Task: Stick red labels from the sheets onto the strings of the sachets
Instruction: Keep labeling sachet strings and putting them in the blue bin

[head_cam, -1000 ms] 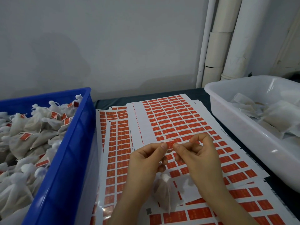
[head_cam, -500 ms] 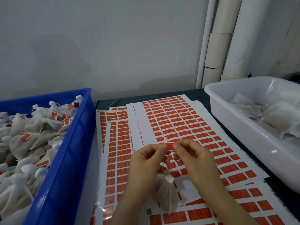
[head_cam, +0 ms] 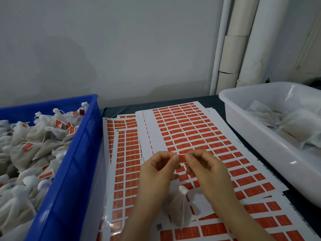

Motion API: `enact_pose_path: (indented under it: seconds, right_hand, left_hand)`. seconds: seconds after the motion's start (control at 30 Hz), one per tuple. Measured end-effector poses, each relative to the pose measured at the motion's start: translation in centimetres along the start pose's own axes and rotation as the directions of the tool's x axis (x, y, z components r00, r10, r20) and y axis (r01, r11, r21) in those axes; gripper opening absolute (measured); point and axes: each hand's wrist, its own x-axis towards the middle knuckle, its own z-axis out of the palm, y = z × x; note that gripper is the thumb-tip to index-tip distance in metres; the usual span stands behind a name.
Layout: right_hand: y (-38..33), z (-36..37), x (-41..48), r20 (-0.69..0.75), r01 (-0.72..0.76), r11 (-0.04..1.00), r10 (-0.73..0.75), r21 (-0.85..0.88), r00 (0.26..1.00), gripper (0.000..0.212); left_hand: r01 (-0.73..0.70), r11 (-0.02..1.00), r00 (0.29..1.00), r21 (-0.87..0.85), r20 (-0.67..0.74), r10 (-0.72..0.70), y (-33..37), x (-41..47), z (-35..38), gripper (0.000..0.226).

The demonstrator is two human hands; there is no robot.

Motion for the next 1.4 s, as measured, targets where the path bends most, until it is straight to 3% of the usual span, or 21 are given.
enact_pose_path:
  seconds: [0.13, 0.43, 0.63, 0.77, 0.9, 1.03, 1.17, 1.3, 1.4]
  right_hand:
    - [-0.1, 0.1, -0.2, 0.005, 0.053, 0.998, -0.052, -0.043, 0.999, 0.015]
    - [-0.3, 0.2, -0.6, -0.034, 0.104, 0.992, -0.107, -0.071, 0.994, 0.006]
    - [-0.1, 0.2, 0.0, 0.002, -0.051, 0.996, 0.051, 0.074, 0.999, 0.023]
    - [0.3, 0.4, -0.2, 0.069, 0.000, 1.000, -0.001, 0.027, 0.998, 0.007]
    - [0.5, 0.3, -0.2, 0.073, 0.020, 0.999, -0.024, 0.044, 0.997, 0.011]
    - [0.7, 0.3, 0.0, 0.070, -0.036, 0.993, 0.028, 0.115, 0.997, 0.009]
    - [1.0, 0.2, 0.4, 0.022, -0.112, 0.975, 0.110, 0.189, 0.994, 0.011]
    - [1.2, 0.1, 0.8, -0.022, -0.111, 0.972, 0.118, 0.207, 0.993, 0.011]
    - [1.4, -0.2, 1.1, -0.052, -0.122, 0.964, 0.138, 0.236, 0.989, 0.012]
  left_hand:
    - [-0.090, 0.986, 0.995, 0.137, -0.020, 0.093, -0.1, -0.1, 0.2, 0.012]
    - [-0.169, 0.964, 0.982, 0.203, -0.048, 0.182, 0.0, -0.6, 0.6, 0.018]
    - [-0.158, 0.967, 0.978, 0.198, -0.103, 0.181, 0.1, -0.4, 0.4, 0.018]
    - [-0.148, 0.977, 0.980, 0.153, -0.111, 0.166, 0.1, -0.4, 0.4, 0.016]
    - [-0.108, 0.993, 0.985, 0.047, -0.130, 0.113, 0.1, -0.2, 0.3, 0.020]
    - [-0.073, 0.997, 0.994, -0.024, -0.084, 0.071, 0.1, 0.1, 0.1, 0.024]
    - [0.021, 0.997, 0.998, -0.075, -0.049, -0.025, 0.1, 0.4, -0.1, 0.042]
    - [0.042, 0.998, 0.998, 0.037, 0.045, -0.043, 0.1, 0.4, -0.4, 0.049]
    - [0.008, 0.969, 0.967, 0.247, 0.244, -0.070, 0.0, 0.1, -0.9, 0.042]
